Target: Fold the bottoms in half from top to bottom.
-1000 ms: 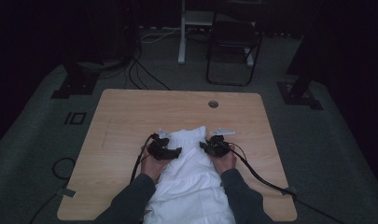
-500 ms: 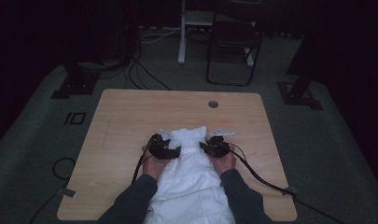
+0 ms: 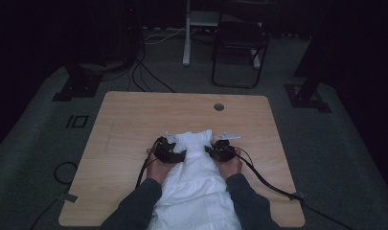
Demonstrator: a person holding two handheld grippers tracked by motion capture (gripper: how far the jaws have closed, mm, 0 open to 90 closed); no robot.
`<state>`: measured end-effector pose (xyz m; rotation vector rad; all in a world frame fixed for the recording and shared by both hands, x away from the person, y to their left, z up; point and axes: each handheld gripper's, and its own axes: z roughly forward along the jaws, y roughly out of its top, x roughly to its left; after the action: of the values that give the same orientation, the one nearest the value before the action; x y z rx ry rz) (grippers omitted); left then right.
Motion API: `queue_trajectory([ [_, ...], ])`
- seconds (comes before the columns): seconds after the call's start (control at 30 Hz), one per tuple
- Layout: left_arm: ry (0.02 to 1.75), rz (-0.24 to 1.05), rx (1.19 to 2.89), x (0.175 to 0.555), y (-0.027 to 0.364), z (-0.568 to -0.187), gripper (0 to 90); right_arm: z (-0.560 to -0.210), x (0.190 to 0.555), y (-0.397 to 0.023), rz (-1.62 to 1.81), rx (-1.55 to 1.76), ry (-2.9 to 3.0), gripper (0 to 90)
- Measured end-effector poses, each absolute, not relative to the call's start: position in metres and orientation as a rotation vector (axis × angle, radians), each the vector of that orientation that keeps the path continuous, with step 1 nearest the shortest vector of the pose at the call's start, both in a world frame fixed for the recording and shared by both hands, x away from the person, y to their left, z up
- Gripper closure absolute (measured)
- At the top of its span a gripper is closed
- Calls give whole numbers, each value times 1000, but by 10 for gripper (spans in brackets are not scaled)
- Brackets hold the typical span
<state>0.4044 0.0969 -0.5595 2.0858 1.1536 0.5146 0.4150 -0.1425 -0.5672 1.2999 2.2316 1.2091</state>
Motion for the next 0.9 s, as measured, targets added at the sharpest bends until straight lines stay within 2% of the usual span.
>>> queue_trajectory([
  [0.13,1168,506,2076,405,96,-558,402,-566,415,-141,1185,1281,2238,736],
  [0.37,1161,478,2063,405,95,-557,650,-566,417,-141,1186,1296,2246,796],
  [0.5,1164,446,2051,405,95,-557,746,-565,418,-142,1189,1302,2259,824],
  [0.73,1174,366,2042,413,100,-554,794,-562,427,-145,1195,1303,2305,860],
  [0.9,1133,422,2041,428,105,-526,802,-542,444,-149,1229,1274,2287,862],
])
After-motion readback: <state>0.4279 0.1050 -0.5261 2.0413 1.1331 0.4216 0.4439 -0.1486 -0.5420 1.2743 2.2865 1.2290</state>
